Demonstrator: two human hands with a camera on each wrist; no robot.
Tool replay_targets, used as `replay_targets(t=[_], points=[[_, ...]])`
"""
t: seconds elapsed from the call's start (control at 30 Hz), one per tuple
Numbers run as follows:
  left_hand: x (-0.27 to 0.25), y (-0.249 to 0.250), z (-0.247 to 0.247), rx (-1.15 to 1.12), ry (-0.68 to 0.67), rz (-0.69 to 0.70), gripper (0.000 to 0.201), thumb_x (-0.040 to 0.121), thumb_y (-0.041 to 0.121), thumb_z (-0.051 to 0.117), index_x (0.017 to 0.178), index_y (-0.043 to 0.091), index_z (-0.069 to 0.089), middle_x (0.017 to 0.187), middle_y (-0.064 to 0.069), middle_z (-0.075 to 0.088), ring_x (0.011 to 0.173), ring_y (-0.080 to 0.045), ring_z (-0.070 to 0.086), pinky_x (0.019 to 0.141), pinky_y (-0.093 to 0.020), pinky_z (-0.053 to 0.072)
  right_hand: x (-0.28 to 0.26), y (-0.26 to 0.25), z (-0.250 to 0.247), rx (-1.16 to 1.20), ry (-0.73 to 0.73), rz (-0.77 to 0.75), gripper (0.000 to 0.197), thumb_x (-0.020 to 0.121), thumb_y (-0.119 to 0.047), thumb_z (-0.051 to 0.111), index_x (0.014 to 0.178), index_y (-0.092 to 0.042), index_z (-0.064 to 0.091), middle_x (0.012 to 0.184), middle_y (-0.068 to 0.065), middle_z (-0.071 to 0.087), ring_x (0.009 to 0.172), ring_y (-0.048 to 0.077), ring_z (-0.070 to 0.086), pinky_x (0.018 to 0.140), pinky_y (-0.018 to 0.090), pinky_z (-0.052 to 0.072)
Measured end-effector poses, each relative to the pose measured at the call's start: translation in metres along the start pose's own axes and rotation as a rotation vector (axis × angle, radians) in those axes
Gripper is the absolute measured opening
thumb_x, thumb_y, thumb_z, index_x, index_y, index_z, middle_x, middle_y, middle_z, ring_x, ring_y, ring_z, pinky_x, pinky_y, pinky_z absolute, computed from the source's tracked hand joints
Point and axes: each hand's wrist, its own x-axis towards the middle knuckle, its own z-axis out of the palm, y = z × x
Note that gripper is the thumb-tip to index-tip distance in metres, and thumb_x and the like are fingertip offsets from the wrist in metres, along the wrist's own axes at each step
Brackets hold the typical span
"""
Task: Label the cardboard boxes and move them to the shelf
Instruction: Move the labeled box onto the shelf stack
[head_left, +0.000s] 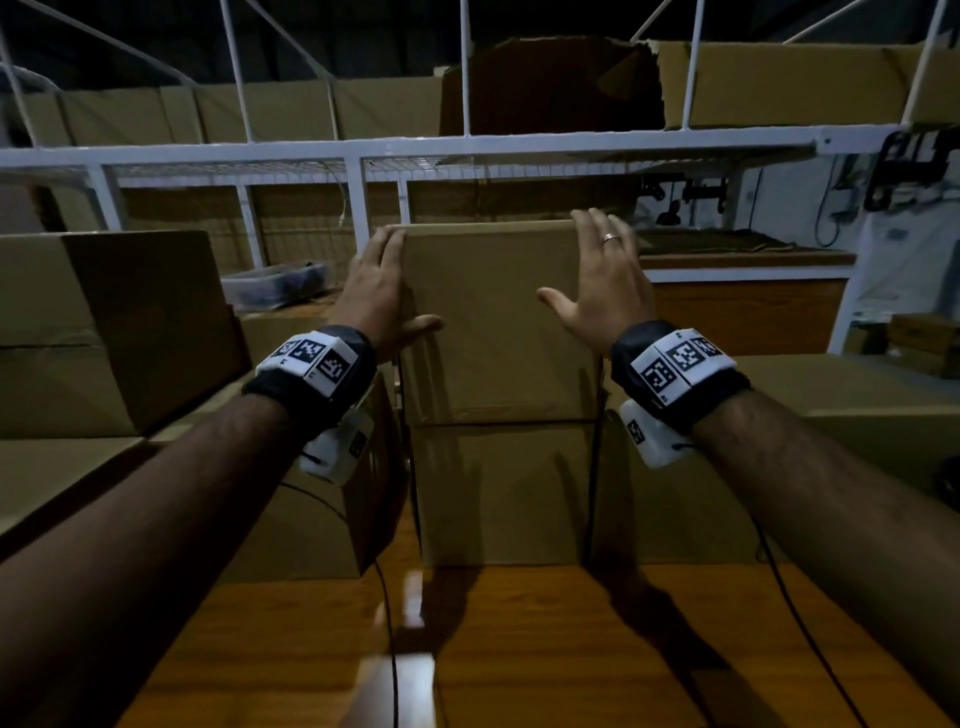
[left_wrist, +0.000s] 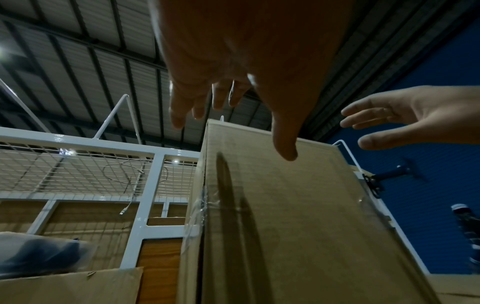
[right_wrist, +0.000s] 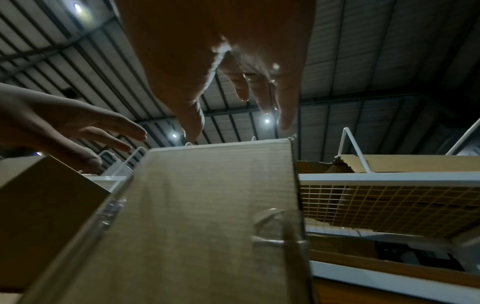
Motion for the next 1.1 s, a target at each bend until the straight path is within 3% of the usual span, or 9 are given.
replay_targets(t=[0.2,0.33,0.53,0.7,0.83,1.1], points=[[-0.048,-0.005,-0.022,0.019,-0.009,-0.015,0.098,0.078,0.037,0.075,0.151,0.012,0.015,0.157,-0.009,0.017,0.144,-0.025,0.016,0.116,-0.035,0.014,-0.044,-0.043,-0.006,0.237,-0.083,-0.114,0.079,0.083,-0.035,0.071,0.146,-0.010,0.030,0.148,0.010,0.037,0.139,0.025,0.028,0.113,0.034,0.026],[-0.092,-0.009,-0.036,0.039,-0.044,-0.076,0.098,0.076,0.036,0.076,0.151,0.013,0.016,0.156,-0.008,0.022,0.143,-0.025,0.021,0.117,-0.039,0.020,-0.076,-0.068,0.001,0.310,-0.157,-0.190,0.081,0.082,-0.032,0.073,0.146,-0.009,0.030,0.148,0.010,0.037,0.140,0.024,0.027,0.114,0.030,0.021],[-0.166,-0.010,-0.043,0.097,-0.149,-0.190,0.103,0.076,0.038,0.076,0.152,0.015,0.010,0.158,-0.008,0.017,0.144,-0.024,0.018,0.118,-0.040,0.019,-0.127,-0.090,0.007,0.355,-0.267,-0.249,0.084,0.082,-0.033,0.073,0.148,-0.008,0.028,0.150,0.012,0.034,0.142,0.025,0.023,0.117,0.035,0.023],[-0.218,-0.016,-0.047,0.103,-0.180,-0.228,0.104,0.074,0.038,0.078,0.152,0.014,0.012,0.154,-0.009,0.024,0.141,-0.025,0.023,0.115,-0.048,0.023,-0.167,-0.106,0.009,0.394,-0.360,-0.256,0.084,0.082,-0.032,0.072,0.149,-0.010,0.025,0.152,0.011,0.031,0.143,0.025,0.020,0.117,0.039,0.022],[-0.241,-0.028,-0.050,0.097,-0.194,-0.266,0.105,0.073,0.038,0.079,0.152,0.014,0.013,0.154,-0.008,0.026,0.141,-0.025,0.023,0.114,-0.053,0.024,-0.187,-0.121,0.015,0.404,-0.412,-0.245,0.085,0.083,-0.032,0.072,0.149,-0.010,0.024,0.153,0.010,0.029,0.144,0.025,0.018,0.118,0.040,0.021],[-0.251,-0.089,-0.046,0.096,-0.214,-0.322,0.105,0.074,0.040,0.078,0.151,0.014,0.012,0.155,-0.006,0.025,0.142,-0.023,0.022,0.115,-0.048,0.024,-0.196,-0.159,0.049,0.339,-0.471,-0.237,0.084,0.084,-0.032,0.071,0.150,-0.013,0.022,0.154,0.008,0.028,0.145,0.024,0.017,0.117,0.043,0.024]])
